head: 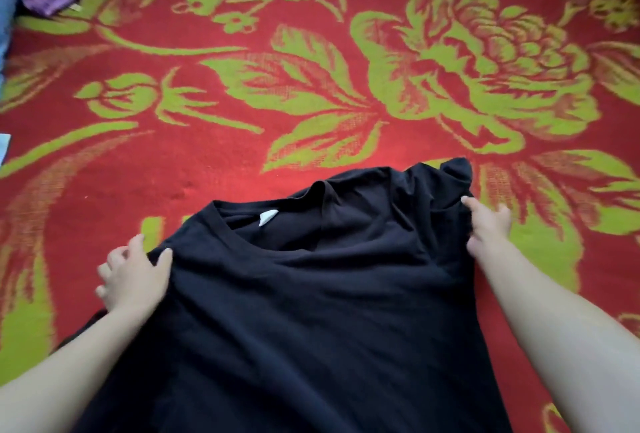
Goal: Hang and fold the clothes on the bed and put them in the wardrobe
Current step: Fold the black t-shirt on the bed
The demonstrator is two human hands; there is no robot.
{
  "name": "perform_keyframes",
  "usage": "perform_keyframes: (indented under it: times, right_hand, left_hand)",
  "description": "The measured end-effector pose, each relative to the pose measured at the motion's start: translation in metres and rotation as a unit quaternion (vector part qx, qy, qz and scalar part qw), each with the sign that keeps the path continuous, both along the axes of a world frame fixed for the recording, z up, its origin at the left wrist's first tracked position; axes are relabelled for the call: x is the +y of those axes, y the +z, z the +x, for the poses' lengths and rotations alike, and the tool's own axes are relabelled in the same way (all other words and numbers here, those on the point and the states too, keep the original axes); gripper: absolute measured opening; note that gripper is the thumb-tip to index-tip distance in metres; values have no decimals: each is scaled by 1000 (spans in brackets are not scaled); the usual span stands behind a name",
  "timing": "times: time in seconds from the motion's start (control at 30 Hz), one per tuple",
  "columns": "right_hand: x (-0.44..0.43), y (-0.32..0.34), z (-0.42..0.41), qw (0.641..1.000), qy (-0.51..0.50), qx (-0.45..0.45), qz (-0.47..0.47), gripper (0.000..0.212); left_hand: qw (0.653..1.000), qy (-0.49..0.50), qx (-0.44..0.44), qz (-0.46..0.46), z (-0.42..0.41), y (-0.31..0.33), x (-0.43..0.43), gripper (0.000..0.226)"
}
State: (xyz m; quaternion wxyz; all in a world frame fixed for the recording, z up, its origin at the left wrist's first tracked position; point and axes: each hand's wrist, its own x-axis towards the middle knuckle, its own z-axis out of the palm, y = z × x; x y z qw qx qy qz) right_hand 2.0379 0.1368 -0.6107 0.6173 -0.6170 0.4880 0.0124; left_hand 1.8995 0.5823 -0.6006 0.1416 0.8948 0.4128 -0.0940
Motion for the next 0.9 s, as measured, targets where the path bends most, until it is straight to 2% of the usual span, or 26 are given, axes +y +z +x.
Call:
perform_keyframes:
  times: [0.03, 0.1, 0.17, 0.2, 0.33, 0.43, 0.53, 0.63, 0.67, 0.7, 0.73, 0.77, 0.83, 0.9]
  right_hand:
    - [4, 1, 3, 999, -24, 9, 23, 61]
    - [7, 8, 4, 997, 26, 53, 49, 13]
    - [-1, 12, 4, 994, 84, 65, 31, 25]
    - [-5, 17, 5, 997, 75, 34, 7, 26]
    - [-33, 50, -1, 989, -53, -113, -80, 28]
    - [-55, 55, -14, 990, -88, -95, -57, 22]
    - [-66, 45, -28, 998, 32, -7, -57, 22]
    - [-70, 39, -42, 981, 176, 45, -65, 16]
    - [-70, 38, -45, 972, 218, 60, -69, 7]
    - [-71, 37, -46, 958, 258, 80, -98, 11]
    - [-74, 35, -46, 936, 296, 107, -158, 24]
    - [-73, 33, -46, 907, 312, 139, -247, 33]
    - [-65, 35, -43, 831, 279, 197, -439, 44]
    - [-45, 39, -37, 765, 296, 187, -540, 53]
  left_hand:
    - [999, -43, -11, 5, -1, 2, -11, 53]
    - [991, -131, -25, 17, -2, 4, -32, 58]
    - [981, -195, -8, 18, -2, 4, -45, 60]
    - [976, -216, 10, 11, -2, 2, -50, 61]
    - [965, -250, 70, -30, -5, -6, -63, 64]
    - [957, -260, 112, -70, -4, -11, -62, 63]
    - [949, -258, 149, -107, -1, -12, -56, 61]
    - [948, -262, 151, -104, 2, -12, -52, 59]
    - [948, -263, 149, -102, 3, -12, -51, 59]
    - [949, -263, 143, -100, 4, -11, -50, 59]
    - [952, -260, 133, -94, 6, -10, -48, 59]
    - [956, -253, 122, -85, 8, -9, -46, 59]
    - [966, -233, 100, -54, 13, -8, -39, 60]
    - [974, -209, 81, -20, 20, -7, -30, 61]
